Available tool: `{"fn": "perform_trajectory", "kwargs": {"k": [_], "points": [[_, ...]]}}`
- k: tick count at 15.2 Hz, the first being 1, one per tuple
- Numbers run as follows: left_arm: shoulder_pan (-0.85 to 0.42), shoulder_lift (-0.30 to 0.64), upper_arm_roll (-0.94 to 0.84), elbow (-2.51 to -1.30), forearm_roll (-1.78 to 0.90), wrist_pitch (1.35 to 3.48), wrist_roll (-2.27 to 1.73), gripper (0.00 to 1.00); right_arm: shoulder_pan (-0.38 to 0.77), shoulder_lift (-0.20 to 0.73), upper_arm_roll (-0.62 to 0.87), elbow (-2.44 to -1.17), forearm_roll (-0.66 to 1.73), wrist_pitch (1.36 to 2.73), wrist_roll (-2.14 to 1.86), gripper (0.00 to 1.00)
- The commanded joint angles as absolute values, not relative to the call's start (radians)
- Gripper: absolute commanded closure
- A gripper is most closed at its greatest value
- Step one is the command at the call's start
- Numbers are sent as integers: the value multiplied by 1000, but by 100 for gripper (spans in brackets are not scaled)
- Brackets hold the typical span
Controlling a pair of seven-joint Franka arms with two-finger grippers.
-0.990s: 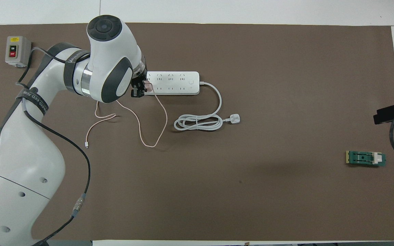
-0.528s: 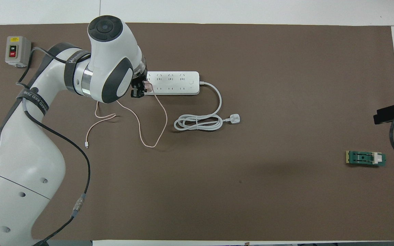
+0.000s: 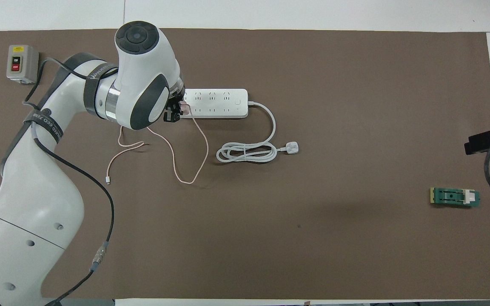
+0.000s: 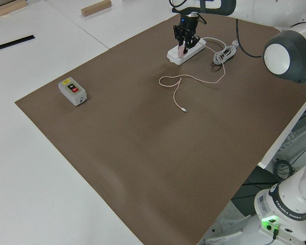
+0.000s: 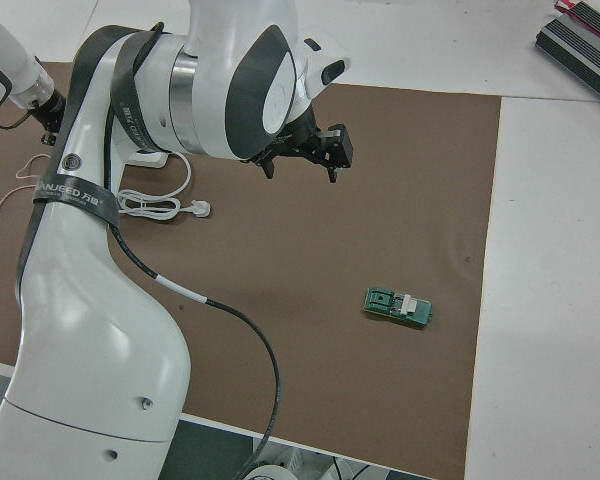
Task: Plug charger into power strip
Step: 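Press the charger prongs down into the socket with the left gripper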
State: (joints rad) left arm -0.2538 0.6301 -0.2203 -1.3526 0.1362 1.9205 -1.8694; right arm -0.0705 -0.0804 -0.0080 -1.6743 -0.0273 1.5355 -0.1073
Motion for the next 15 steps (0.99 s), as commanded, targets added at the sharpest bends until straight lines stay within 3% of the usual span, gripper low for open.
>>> {"fn": "perform_trajectory", "kwargs": {"k": [1, 15], "points": [[-262, 693, -210, -1381, 155, 1962, -1870, 100, -78, -81, -2, -1674, -29, 1526, -110, 0], [-225, 689, -209, -1368, 152, 1996, -1873, 100, -77, -81, -2, -1674, -29, 1526, -109, 0]]}}
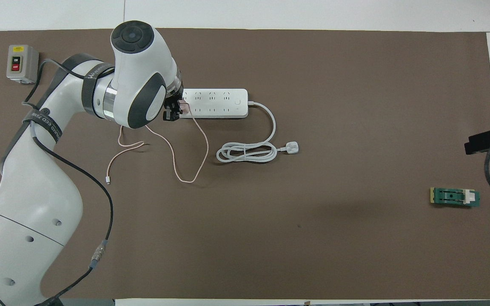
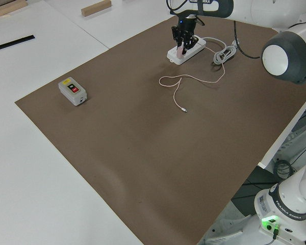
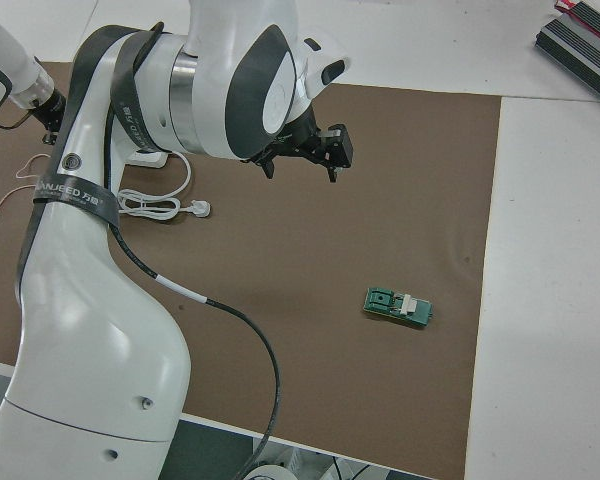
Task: Plug charger into power strip
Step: 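Press the charger prongs down into the socket with the left gripper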
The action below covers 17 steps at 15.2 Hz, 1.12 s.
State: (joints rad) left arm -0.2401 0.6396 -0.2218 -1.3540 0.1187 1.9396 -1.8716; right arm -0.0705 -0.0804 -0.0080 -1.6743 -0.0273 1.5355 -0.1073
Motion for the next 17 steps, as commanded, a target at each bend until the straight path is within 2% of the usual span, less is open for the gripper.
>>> {"fn": "perform_trajectory", "kwargs": {"k": [1, 8, 14, 15, 16, 17], "points": [[-230, 690, -209, -1371, 153, 1997, -1875, 100, -77, -81, -2, -1674, -29, 1526, -109, 0], [-297, 712, -204, -1373, 212, 2000, -1954, 100, -77, -81, -2, -1674, -28, 1526, -109, 0], [-287, 701, -203, -1365, 219, 1996, -1936, 100, -77, -81, -2, -1674, -28, 1526, -109, 0], [-275, 692, -201, -1350, 216, 1991, -1930, 83, -77, -81, -2, -1674, -28, 1526, -109, 0], [-250, 672, -207, -1339, 215, 1982, -1928, 38, -77, -81, -2, -1674, -29, 1526, -109, 0], [-230, 655, -213, -1339, 212, 1982, -1928, 23, -77, -81, -2, -1674, -28, 1526, -110, 0]]}}
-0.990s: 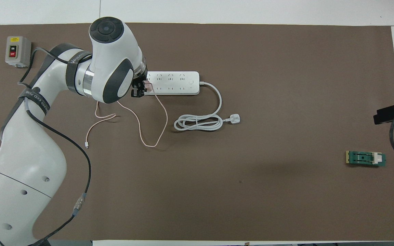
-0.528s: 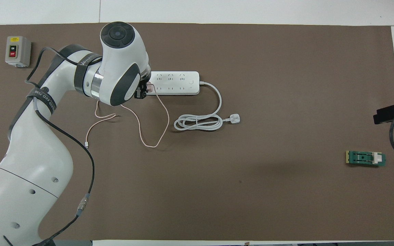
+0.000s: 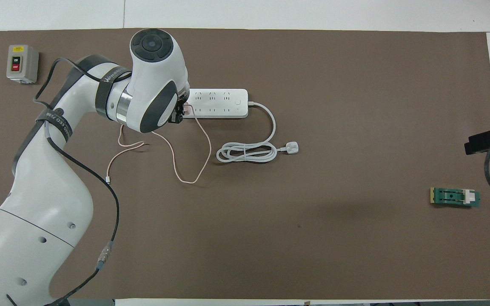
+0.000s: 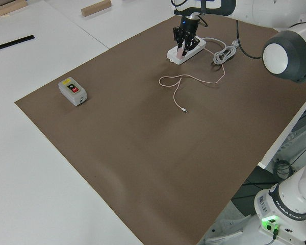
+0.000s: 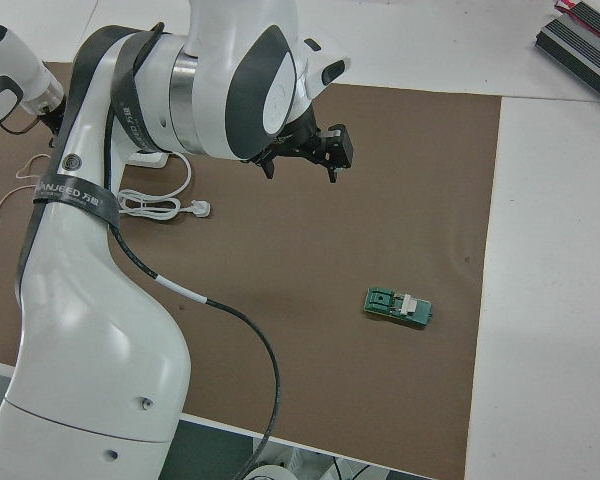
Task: Plug charger into power strip
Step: 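Press the charger prongs down into the socket with the left gripper, then open the left gripper and lift it away from the plugged charger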
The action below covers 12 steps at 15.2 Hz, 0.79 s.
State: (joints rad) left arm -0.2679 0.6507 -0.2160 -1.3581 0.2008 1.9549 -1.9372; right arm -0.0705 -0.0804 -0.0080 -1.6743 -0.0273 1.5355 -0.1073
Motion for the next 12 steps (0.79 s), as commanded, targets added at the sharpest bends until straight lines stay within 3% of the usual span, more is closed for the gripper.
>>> {"fn": "perform_trajectory", "kwargs": {"k": [1, 6, 12], "points": [[-219, 643, -216, -1338, 210, 1977, -1930, 0, -77, -81, -2, -1674, -28, 1526, -109, 0], [-143, 543, -233, -1338, 207, 1947, -1870, 0, -77, -81, -2, -1674, -28, 1526, -109, 0], [-42, 431, -230, -1348, 199, 1839, -1349, 1, -77, -81, -2, -1674, -28, 1526, -109, 0]]}}
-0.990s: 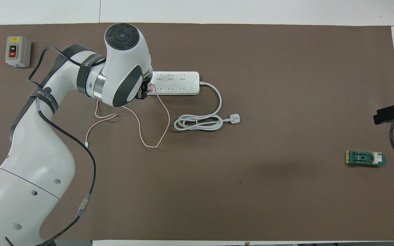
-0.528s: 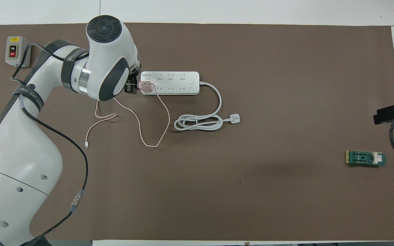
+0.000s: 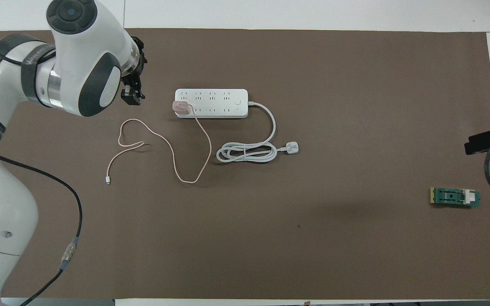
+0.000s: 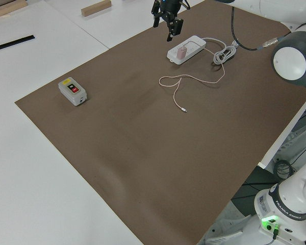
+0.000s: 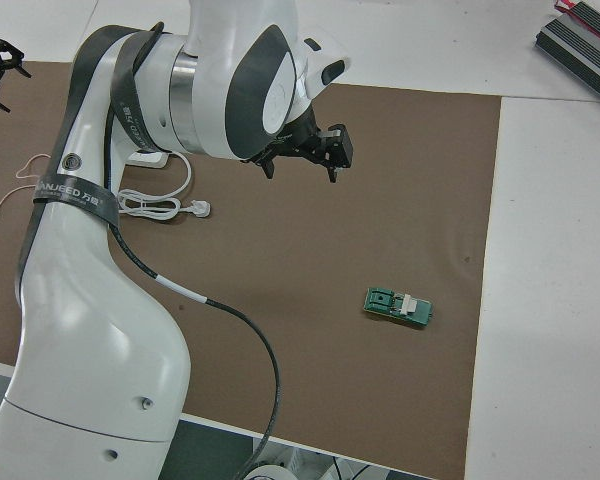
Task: Plug charger into power strip
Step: 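Open the left gripper and lift it away from the plugged charger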
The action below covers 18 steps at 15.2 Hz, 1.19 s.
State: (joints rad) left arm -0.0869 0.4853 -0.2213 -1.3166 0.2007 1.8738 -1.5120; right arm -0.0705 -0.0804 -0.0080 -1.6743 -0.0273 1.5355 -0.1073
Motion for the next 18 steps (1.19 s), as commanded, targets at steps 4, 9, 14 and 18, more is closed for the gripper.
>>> {"fn": "perform_trajectory", "kwargs": {"k": [4, 9, 14, 18], "points": [[70, 339, -233, -1402, 193, 1798, -892, 2, -77, -81, -2, -1674, -28, 1526, -109, 0], [198, 322, -247, -1361, 109, 1613, -412, 9, -77, -81, -2, -1674, -28, 1526, -110, 0], [224, 250, -239, -1373, 81, 1554, -128, 0, -78, -81, -2, -1674, -28, 1526, -110, 0], [219, 160, -258, -1454, 81, 1517, -207, 0, -77, -81, -2, -1674, -28, 1526, -109, 0]]}}
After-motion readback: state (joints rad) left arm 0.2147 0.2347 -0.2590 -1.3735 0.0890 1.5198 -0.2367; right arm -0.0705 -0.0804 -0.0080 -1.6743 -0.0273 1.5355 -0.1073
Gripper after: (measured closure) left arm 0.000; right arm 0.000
